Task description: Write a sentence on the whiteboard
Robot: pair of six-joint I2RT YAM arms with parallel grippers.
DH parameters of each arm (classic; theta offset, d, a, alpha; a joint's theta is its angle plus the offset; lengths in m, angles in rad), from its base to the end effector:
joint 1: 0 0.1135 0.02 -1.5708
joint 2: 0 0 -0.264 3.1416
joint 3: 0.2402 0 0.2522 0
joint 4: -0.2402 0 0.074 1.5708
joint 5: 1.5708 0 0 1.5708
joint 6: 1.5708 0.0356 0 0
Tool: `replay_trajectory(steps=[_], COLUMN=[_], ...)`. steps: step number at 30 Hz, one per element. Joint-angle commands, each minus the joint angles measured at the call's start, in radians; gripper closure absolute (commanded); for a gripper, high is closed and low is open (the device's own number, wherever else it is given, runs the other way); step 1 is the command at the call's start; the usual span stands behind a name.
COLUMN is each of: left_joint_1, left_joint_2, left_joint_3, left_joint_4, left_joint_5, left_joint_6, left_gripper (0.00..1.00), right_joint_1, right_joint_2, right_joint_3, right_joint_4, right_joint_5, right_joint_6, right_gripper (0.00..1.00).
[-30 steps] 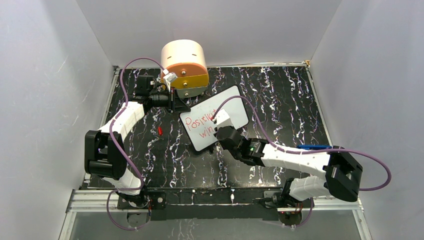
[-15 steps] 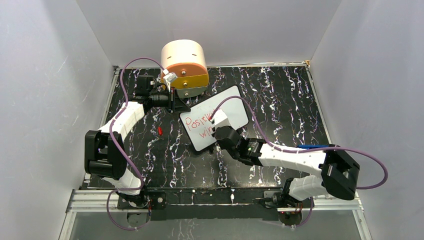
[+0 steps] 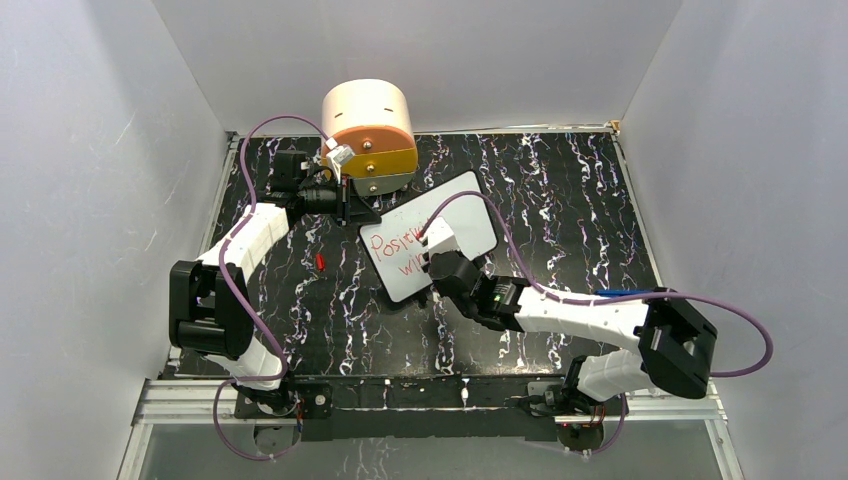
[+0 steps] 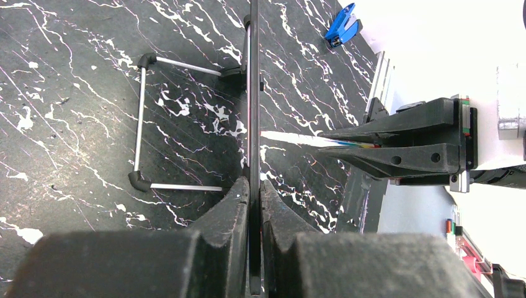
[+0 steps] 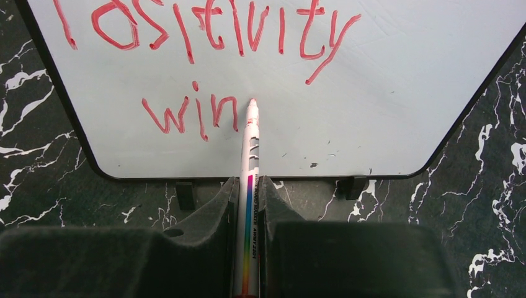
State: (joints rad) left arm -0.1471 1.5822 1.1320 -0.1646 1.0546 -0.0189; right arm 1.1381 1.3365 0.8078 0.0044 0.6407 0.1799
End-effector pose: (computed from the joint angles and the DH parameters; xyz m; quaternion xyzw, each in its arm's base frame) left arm 0.3362 -0.0811 0.2721 0.2802 0.7509 -0.4782 0.3591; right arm 0.1406 0.2537 0.2472 -0.2393 0.8021 0.0748 0.5420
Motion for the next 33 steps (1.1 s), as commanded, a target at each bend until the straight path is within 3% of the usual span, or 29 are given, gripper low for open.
replay_trajectory(steps=[1, 33], left_joint_1=[-0.008, -0.008], left_joint_2=[0.035, 0.033], left_joint_3=[-0.014, -0.015], left_joint_4=[-0.065, -0.066], left_joint_5=[-0.087, -0.09], left_joint_6=[0.036, 0.036], left_gripper=[1.0, 1.0], right_joint_1=[-0.003, -0.003], right_joint_2=[0.016, 0.017], right_joint_3=[0.041, 0.04], right_joint_4=[0.058, 0.082], right_joint_5=[0.033, 0.006], right_joint_6=[-0.005, -0.013], right_gripper=[1.0, 1.0])
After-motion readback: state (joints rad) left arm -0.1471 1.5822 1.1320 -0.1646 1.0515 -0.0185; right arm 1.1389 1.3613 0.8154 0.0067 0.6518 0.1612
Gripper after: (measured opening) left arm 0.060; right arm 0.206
